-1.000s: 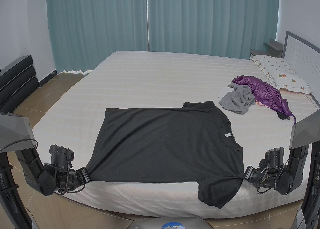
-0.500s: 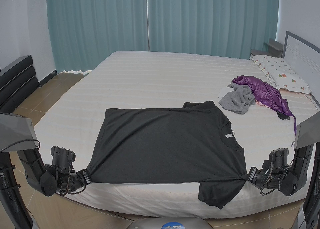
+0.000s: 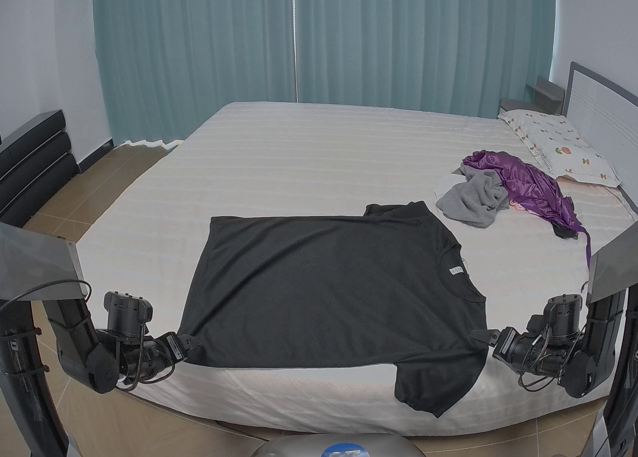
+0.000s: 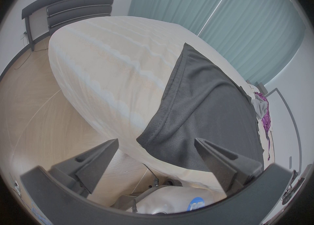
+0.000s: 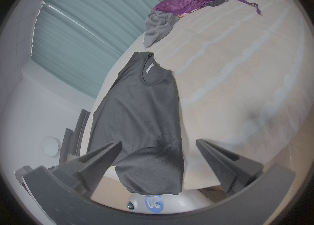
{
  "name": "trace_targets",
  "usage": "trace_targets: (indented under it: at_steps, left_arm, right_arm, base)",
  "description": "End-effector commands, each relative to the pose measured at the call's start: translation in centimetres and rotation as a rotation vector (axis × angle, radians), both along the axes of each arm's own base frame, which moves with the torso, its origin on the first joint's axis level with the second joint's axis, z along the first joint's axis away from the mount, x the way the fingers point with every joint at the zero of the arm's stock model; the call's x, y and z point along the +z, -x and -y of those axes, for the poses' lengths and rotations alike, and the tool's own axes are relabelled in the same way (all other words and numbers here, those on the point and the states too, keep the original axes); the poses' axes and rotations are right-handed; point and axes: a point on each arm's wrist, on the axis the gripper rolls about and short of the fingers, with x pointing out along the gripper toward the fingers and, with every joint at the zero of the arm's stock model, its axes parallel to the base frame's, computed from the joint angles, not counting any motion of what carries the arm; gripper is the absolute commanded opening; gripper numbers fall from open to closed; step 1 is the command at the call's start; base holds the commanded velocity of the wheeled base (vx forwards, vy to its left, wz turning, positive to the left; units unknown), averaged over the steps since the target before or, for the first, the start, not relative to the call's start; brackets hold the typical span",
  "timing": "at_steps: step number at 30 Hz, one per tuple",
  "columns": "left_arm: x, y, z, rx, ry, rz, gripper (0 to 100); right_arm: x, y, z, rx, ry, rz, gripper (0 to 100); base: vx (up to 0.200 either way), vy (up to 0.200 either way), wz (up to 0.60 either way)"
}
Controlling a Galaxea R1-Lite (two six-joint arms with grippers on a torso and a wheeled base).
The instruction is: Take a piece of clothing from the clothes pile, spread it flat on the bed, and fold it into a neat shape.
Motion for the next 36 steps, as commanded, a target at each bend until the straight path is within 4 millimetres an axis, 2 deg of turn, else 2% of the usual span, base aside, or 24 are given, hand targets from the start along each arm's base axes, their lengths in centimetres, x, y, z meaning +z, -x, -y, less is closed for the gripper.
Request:
trace_targets:
  at_steps: [1,2,4,8,15,24,36]
  left_arm:
    - [1.3,-0.1,-0.1,0.029,0.033,0.052,100]
    - [1.4,-0.1,-0.1,0.028,0.035,0.054,100]
    - [3.2,-0.1,-0.7,0.043,0.065,0.118,100]
    - [4.4,-0.2,-1.1,0.053,0.073,0.164,100]
    - [4.5,-0.4,-1.1,0.073,0.136,0.166,100]
    - [4.4,-0.6,-1.0,0.074,0.195,0.155,100]
    - [4.4,-0.6,-1.0,0.073,0.214,0.155,100]
  right_arm:
    - [1.3,0.9,0.7,-0.047,-0.044,0.037,100]
    - [1.4,0.9,0.7,-0.047,-0.046,0.038,100]
    - [1.7,1.1,0.7,-0.074,-0.087,0.041,100]
    - [1.9,1.4,0.6,-0.109,-0.14,0.029,100]
    - [2.4,1.5,0.5,-0.12,-0.162,0.042,100]
    - [2.3,1.7,0.5,-0.117,-0.162,0.032,100]
    - [2.2,1.7,0.3,-0.109,-0.161,0.027,100]
  base:
    - [0.0,0.0,0.0]
    - [0.0,0.0,0.0]
    - [0.0,0.0,0.0]
    - [0.0,0.0,0.0]
    - [0.0,0.0,0.0]
    - [0.0,0.2,0.0]
    - [0.0,0.0,0.0]
